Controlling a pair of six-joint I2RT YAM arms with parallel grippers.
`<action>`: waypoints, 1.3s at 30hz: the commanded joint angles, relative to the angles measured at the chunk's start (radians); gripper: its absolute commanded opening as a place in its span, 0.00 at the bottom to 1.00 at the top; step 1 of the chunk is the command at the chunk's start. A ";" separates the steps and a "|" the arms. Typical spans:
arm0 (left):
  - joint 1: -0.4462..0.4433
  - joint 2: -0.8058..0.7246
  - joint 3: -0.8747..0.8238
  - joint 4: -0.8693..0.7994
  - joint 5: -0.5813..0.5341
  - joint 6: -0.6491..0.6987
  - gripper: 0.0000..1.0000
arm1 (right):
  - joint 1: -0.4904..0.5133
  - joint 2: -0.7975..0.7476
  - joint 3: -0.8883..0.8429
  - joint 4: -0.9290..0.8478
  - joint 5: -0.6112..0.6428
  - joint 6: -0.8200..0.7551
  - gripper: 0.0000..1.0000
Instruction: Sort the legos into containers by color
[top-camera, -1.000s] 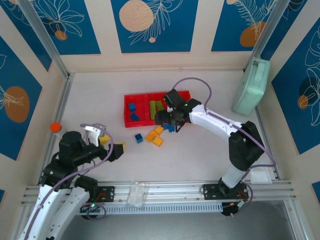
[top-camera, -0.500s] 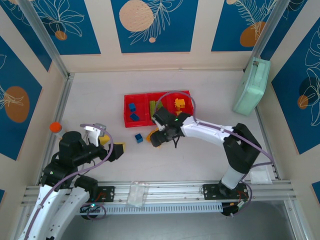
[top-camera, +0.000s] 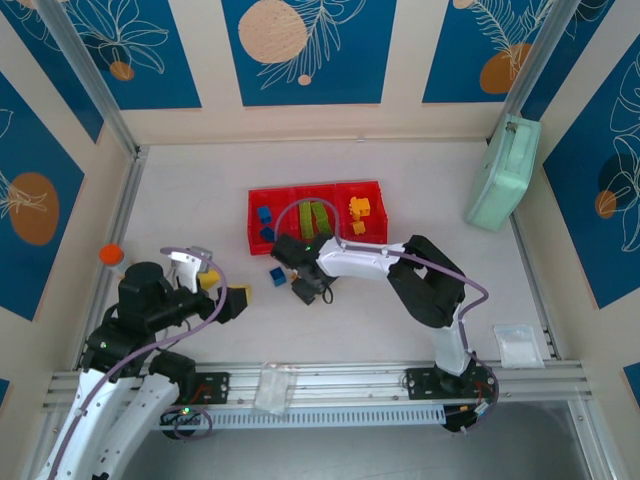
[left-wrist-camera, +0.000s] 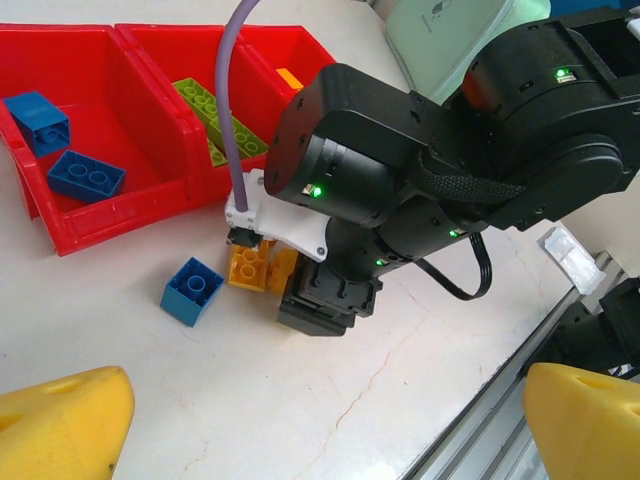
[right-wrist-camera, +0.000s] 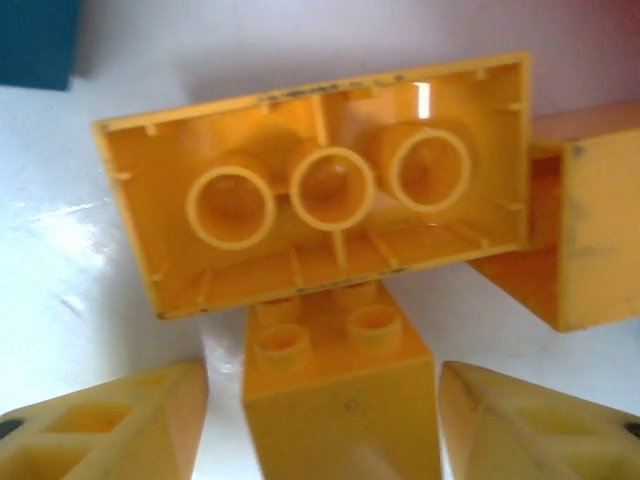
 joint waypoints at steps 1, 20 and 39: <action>-0.012 0.007 0.004 0.008 0.002 0.024 0.99 | -0.009 0.018 0.008 -0.046 0.053 0.010 0.54; -0.011 0.022 0.004 0.012 0.023 0.025 0.99 | -0.204 -0.278 0.080 -0.082 -0.068 0.062 0.00; -0.014 0.048 0.005 0.007 0.008 0.022 0.99 | -0.626 -0.006 0.213 0.184 -0.514 0.221 0.05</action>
